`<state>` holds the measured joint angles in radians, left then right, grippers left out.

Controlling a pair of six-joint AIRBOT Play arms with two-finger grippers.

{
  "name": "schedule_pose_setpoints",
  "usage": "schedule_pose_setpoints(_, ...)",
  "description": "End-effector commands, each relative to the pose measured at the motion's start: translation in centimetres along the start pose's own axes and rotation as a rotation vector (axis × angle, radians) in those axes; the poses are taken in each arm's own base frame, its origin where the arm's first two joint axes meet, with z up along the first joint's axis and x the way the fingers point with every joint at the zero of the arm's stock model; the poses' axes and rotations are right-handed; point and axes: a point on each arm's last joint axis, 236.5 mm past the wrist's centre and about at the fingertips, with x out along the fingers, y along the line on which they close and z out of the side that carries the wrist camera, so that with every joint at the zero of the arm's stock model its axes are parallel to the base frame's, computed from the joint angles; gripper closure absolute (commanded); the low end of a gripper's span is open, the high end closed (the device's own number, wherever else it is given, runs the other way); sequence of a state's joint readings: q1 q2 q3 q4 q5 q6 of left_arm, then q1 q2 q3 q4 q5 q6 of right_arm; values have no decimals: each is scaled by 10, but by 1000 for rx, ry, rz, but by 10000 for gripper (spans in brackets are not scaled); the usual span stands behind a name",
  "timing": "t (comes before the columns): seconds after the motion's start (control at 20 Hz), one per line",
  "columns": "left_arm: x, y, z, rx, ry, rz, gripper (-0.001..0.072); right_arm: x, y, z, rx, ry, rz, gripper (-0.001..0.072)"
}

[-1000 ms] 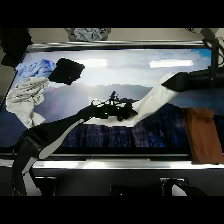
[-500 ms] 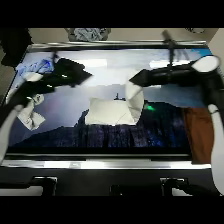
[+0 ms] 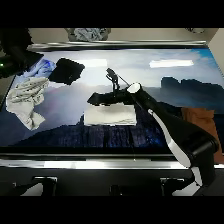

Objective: Fold the shirts.

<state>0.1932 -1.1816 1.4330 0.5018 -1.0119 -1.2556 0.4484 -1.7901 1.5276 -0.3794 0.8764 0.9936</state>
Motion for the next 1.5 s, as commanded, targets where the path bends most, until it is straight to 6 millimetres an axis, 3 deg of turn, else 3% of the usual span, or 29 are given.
schedule_pose_setpoints(0.0,-7,-3,-5,25,22,9,679,-22,-22,-11,-58,84,-40,46)
schedule_pose_setpoints(0.1,-8,6,-9,49,39,48,679,-87,-58,-10,-115,154,-173,46)
schedule_pose_setpoints(0.2,-8,13,-11,65,49,74,679,-165,-113,-13,-86,212,-375,46)
schedule_pose_setpoints(0.3,-8,12,-14,64,61,70,679,-236,-175,-52,49,358,-569,52)
schedule_pose_setpoints(0.35,-7,11,-17,63,70,68,679,-250,-191,-76,139,412,-583,94)
schedule_pose_setpoints(0.45,-1,10,-26,56,92,59,678,-227,-189,-90,175,389,-444,96)
schedule_pose_setpoints(0.55,7,15,-43,34,132,55,678,-193,-189,-78,159,289,-357,83)
schedule_pose_setpoints(0.7,13,18,-67,6,196,46,678,-160,-202,-68,215,203,-320,85)
schedule_pose_setpoints(0.9,16,19,-75,-3,211,43,678,-121,-188,-72,244,190,-172,93)
schedule_pose_setpoints(0.95,16,18,-75,-4,210,40,678,-117,-185,-77,241,211,-159,149)
schedule_pose_setpoints(1.0,16,18,-74,-5,210,41,678,-115,-182,-80,231,226,-150,359)
schedule_pose_setpoints(1.05,16,18,-75,-4,210,40,678,-115,-177,-79,223,226,-129,667)
schedule_pose_setpoints(1.15,16,18,-75,-5,211,40,678,-124,-161,-66,149,203,-68,666)
schedule_pose_setpoints(1.25,16,18,-75,-4,211,40,678,-145,-147,-41,89,157,-60,669)
schedule_pose_setpoints(1.35,16,18,-75,-4,210,41,678,-185,-135,-6,28,72,-96,669)
schedule_pose_setpoints(1.45,16,19,-75,-3,210,42,678,-237,-136,23,14,-24,-180,669)
